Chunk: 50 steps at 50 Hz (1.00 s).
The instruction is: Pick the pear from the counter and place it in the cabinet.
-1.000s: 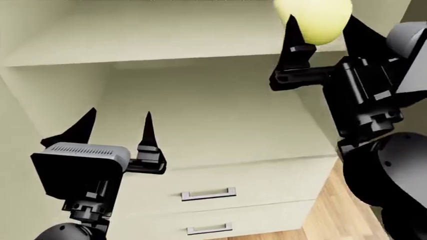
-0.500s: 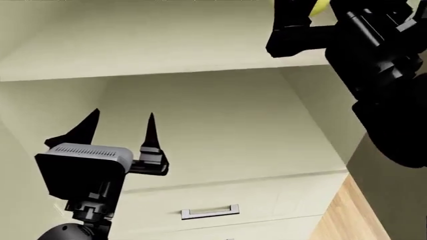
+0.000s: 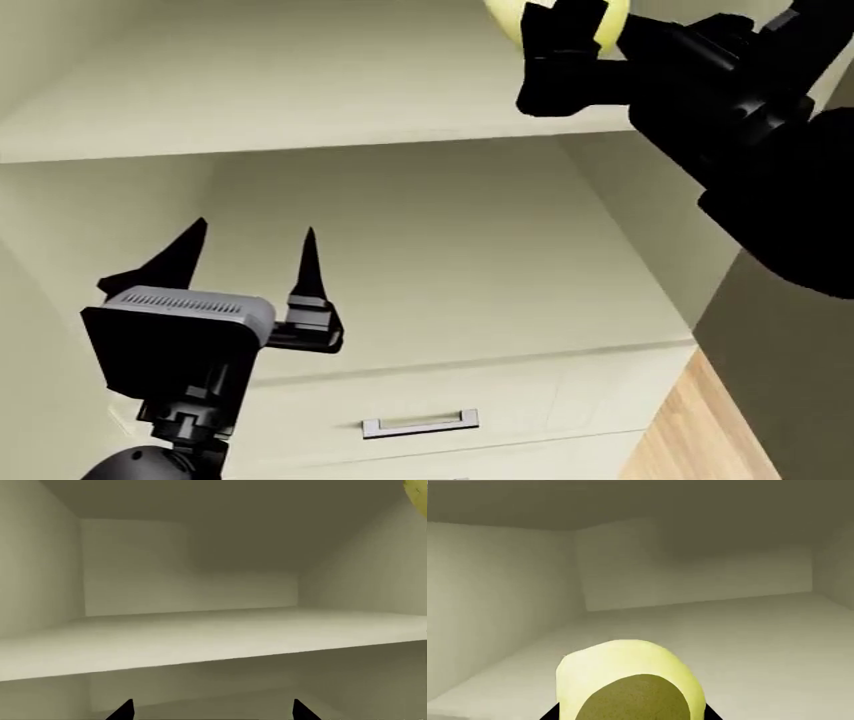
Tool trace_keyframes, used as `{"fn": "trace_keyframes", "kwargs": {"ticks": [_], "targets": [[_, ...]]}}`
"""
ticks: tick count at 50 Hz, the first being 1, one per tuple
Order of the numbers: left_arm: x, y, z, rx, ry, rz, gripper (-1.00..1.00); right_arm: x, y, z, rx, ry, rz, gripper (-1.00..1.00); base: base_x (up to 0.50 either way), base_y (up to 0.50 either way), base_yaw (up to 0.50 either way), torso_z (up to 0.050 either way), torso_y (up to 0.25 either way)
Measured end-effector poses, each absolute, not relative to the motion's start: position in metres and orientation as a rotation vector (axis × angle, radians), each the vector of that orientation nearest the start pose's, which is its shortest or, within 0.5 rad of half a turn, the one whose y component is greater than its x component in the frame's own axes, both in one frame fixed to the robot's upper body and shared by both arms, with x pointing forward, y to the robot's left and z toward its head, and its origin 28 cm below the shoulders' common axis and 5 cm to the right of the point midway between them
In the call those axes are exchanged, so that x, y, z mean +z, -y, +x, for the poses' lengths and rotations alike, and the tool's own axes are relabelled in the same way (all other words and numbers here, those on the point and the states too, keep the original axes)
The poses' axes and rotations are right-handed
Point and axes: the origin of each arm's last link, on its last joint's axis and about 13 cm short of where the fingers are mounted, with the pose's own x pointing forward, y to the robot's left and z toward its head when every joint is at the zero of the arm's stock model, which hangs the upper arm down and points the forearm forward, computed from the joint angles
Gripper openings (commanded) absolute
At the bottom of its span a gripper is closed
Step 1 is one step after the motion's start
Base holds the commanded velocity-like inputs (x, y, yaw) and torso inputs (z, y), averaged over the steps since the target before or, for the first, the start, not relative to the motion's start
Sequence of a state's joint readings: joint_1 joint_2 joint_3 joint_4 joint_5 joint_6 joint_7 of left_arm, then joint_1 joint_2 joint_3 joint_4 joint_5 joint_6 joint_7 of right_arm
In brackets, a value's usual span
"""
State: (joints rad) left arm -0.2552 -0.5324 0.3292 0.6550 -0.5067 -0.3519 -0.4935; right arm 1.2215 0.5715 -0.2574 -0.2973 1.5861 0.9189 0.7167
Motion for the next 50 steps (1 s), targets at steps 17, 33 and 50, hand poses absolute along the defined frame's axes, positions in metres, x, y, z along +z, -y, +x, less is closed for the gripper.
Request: {"fn": "trace_keyframes", "kwargs": {"ticks": [17,33,50], "targets": [[0.155,-0.211,0.212,-0.103,0.313,0.017,1.00,0.324,0.111,0.298,0.373,-0.007,0.213,-1.00,0.00,0.00,0.00,0.000,0.000],[0.152,-0.213,0.212,-0.093,0.307,0.009,1.00,0.309,0.106,0.336,0.340,-0.064,0.214,-1.00,0.00,0.00,0.00,0.000,0.000],[0.150,-0.215,0.213,-0.082,0.303,0.006,1.00,0.292,0.101,0.366,0.315,-0.103,0.208,-1.00,0.00,0.00,0.00,0.000,0.000]]}}
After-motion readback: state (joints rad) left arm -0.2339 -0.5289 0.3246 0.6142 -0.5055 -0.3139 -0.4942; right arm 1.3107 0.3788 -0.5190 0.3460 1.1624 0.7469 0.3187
